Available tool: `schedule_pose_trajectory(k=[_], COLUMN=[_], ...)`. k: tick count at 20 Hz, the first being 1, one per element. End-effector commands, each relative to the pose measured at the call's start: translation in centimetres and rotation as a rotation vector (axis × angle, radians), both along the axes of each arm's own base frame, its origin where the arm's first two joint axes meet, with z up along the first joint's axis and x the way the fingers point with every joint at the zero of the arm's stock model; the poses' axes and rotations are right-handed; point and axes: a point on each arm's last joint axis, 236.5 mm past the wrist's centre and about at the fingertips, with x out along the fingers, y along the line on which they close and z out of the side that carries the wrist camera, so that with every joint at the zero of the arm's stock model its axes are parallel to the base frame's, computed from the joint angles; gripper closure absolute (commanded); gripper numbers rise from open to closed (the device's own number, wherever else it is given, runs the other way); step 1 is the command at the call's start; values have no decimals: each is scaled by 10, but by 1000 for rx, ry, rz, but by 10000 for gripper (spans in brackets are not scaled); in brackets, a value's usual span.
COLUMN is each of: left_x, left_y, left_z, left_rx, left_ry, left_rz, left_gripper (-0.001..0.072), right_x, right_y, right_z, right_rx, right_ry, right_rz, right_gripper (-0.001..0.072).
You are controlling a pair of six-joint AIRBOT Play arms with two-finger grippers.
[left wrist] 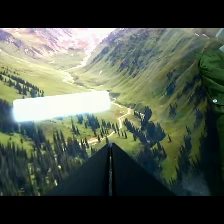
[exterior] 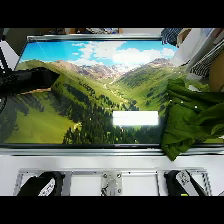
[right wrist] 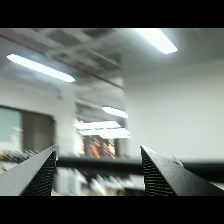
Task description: Fold the clothes and pants, and hang the long-sleeved shirts on hangers.
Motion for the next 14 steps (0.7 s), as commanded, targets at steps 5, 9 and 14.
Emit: schedule_pose_trajectory(k=[5, 9, 14], left_x=[-14, -17, -17], left_y=[-3, -4, -4], left_z=[-14, -16, -16], left_rx=[21, 23, 23], left_ry=[74, 86, 86], left_rz=[-38, -45, -45], left_gripper=[696, 696, 696], right_x=[77, 138, 126], right_y=[202, 283, 414], right_z=[-14, -133, -280], right_rx=[-282, -139, 148], right_ry=[192, 680, 1199], right_rz=[729, 1148, 1789], right_gripper=[264, 264, 265])
